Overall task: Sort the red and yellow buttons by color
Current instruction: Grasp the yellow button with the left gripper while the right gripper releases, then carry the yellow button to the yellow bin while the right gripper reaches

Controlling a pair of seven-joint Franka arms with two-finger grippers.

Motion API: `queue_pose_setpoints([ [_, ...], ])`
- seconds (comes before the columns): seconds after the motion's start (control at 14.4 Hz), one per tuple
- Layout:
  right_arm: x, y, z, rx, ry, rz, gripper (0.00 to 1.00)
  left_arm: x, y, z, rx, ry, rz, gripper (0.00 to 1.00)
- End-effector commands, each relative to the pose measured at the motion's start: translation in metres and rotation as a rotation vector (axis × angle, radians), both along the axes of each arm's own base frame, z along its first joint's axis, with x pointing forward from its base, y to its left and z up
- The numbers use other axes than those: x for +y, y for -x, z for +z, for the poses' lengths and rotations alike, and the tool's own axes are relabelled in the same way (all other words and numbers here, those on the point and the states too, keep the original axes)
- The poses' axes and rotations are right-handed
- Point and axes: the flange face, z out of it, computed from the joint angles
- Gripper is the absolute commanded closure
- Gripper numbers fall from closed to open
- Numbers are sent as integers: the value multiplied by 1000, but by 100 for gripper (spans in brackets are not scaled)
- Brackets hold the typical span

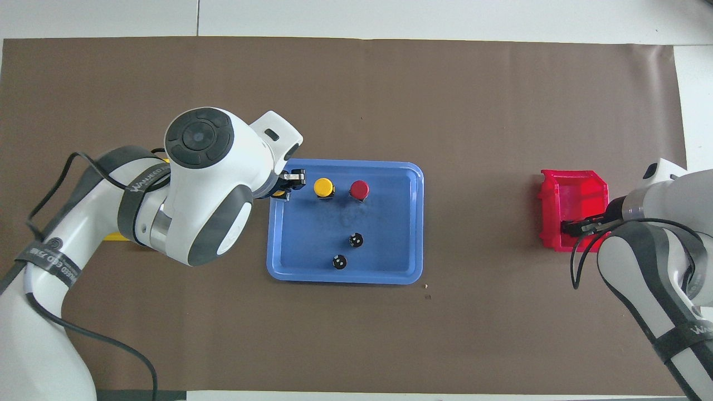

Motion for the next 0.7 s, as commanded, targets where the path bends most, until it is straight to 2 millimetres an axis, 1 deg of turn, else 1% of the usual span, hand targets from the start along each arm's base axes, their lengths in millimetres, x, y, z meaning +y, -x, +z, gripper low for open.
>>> queue_pose_setpoints([
  [0.0, 0, -35, 56, 54, 1, 33, 25, 105, -19, 44, 15, 2, -55, 97],
  [0.07, 16, -52, 85, 70, 0, 37, 24, 146, -26, 52, 21, 6, -84, 97],
  [0.14, 45, -71, 109, 68, -5, 19, 21, 188, -33, 55, 25, 7, -114, 97],
  [0.21, 86, -87, 127, 52, -2, 2, 19, 220, -36, 54, 23, 8, -122, 97],
  [0.28, 138, -98, 143, 14, 6, -34, 16, 242, -33, 46, 29, 9, -116, 97],
  [0.35, 194, -100, 154, -29, 6, -81, 7, 251, -30, 42, 21, 9, -104, 97],
  [0.42, 242, -105, 156, -47, -7, -156, 1, 259, -26, 33, 9, 8, -92, 97],
  [0.49, 280, -109, 148, -50, -7, -221, 1, 271, -19, 24, 4, 8, -72, 97],
  [0.56, 323, -109, 142, -71, -20, -235, 1, 273, -9, 11, 4, 7, -66, 97],
  [0.63, 370, -101, 124, -63, -19, -234, 0, 274, -2, -1, -11, 6, -66, 97],
])
